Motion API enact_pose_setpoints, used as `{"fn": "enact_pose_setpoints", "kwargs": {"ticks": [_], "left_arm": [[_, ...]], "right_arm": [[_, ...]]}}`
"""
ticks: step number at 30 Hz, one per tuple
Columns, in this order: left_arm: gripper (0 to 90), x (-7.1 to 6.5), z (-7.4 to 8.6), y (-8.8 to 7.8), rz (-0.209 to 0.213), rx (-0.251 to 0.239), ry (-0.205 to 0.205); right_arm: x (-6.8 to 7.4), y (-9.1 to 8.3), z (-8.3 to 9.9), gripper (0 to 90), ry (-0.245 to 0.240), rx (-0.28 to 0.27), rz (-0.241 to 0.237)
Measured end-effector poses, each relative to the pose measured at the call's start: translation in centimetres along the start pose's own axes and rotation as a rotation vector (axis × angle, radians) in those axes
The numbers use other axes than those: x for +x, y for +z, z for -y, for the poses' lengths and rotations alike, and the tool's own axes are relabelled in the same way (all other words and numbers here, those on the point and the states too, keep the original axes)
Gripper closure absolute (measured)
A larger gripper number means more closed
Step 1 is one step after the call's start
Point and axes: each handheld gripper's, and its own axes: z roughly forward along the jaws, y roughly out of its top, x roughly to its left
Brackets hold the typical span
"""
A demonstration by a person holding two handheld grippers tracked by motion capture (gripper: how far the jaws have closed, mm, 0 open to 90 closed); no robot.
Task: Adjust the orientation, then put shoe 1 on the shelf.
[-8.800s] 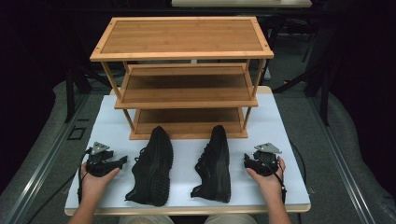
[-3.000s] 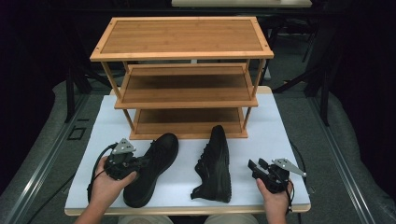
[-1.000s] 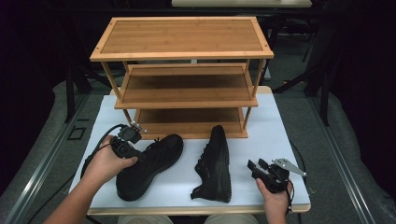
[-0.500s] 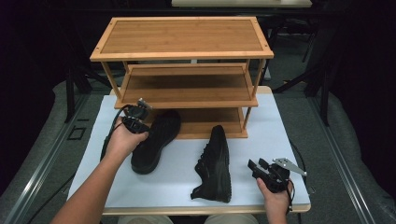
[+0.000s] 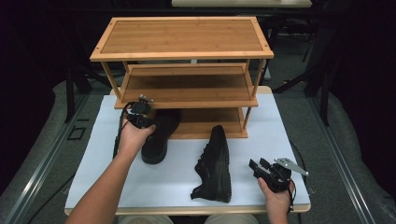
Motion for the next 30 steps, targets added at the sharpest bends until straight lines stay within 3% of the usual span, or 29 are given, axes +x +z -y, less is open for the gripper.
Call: {"fn": "enact_pose_setpoints", "kwargs": {"ticks": [3, 8, 11, 13, 16, 21, 24, 27, 30], "left_arm": [[65.1, 0.2, 0.9, -1.7, 0.059, -0.082, 0.03], [57.4, 0.6, 4.5, -4.9, 0.165, -0.317, 0.104], [54.7, 0.8, 6.9, -5.7, 0.169, -0.391, 0.134], [53.2, 1.0, 8.9, -5.7, 0.172, -0.43, 0.132], [51.3, 1.1, 11.1, -5.1, 0.143, -0.436, 0.153], [52.4, 1.0, 12.9, -3.0, 0.132, -0.381, 0.191], [66.8, 0.9, 13.0, -2.0, 0.115, -0.384, 0.171], [72.8, 0.6, 12.6, -1.8, 0.118, -0.416, 0.151], [75.3, -0.1, 11.6, -1.3, 0.118, -0.413, 0.141]], "right_arm": [[0.1, 0.0, 0.0, 48.2, -0.001, -0.013, -0.007], [0.2, 0.0, 0.0, 48.2, 0.0, 0.003, 0.004], [0.3, 0.1, 0.1, 48.1, -0.005, -0.006, 0.002], [0.4, 0.1, 0.1, 48.0, -0.005, -0.004, 0.003], [0.5, 0.2, 0.1, 47.9, -0.004, -0.002, 0.003], [0.6, 0.3, 0.2, 47.8, -0.004, -0.009, 0.002], [0.5, 0.3, 0.2, 47.8, -0.005, 0.009, 0.004], [0.5, 0.2, 0.2, 47.8, -0.002, 0.008, 0.006], [0.3, 0.3, 0.2, 47.8, 0.007, -0.001, 0.002]]}}
